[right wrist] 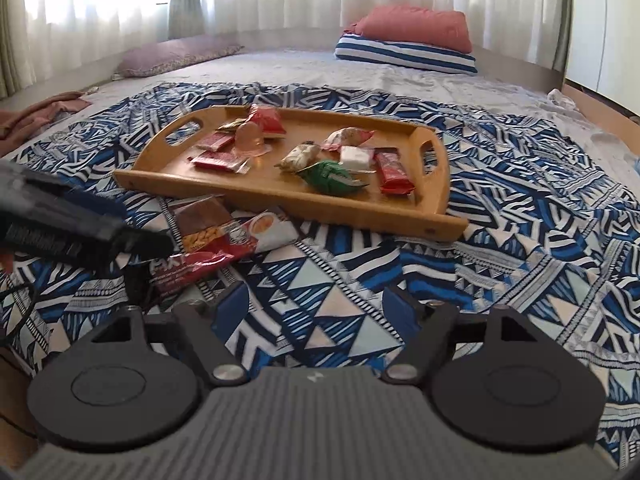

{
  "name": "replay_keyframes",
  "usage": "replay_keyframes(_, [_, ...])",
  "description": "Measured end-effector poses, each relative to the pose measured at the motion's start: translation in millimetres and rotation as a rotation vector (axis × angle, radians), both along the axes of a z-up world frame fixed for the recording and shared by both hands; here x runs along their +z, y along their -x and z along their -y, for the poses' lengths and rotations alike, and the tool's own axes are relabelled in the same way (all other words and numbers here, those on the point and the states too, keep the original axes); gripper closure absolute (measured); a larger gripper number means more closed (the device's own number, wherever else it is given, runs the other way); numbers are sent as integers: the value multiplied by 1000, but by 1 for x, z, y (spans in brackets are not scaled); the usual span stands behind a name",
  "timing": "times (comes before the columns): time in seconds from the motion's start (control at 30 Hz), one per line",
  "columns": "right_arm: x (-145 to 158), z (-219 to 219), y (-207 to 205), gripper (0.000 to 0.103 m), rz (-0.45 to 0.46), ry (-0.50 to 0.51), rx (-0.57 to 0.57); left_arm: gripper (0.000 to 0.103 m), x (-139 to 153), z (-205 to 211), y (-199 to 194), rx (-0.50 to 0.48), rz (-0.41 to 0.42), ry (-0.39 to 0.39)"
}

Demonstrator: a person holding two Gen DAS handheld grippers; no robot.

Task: Organize snacks
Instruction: 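Grasp the brown almond packet with the left gripper while the right moves over the red MXT stick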

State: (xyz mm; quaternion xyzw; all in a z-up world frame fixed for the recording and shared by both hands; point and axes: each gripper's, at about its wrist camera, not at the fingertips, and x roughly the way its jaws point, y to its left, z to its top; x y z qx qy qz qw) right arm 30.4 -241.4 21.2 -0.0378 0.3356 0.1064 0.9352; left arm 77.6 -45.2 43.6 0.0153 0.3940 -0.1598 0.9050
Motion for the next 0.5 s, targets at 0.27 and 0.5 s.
replay_keyframes(0.27, [-9,-25,10,13,-3,-143,72,33,-12,0,-43,68,-109,39])
replay_keyframes(0.5, [-14,-58,5,11,5,-165,114,36,-21,4,-66,26,-211,79])
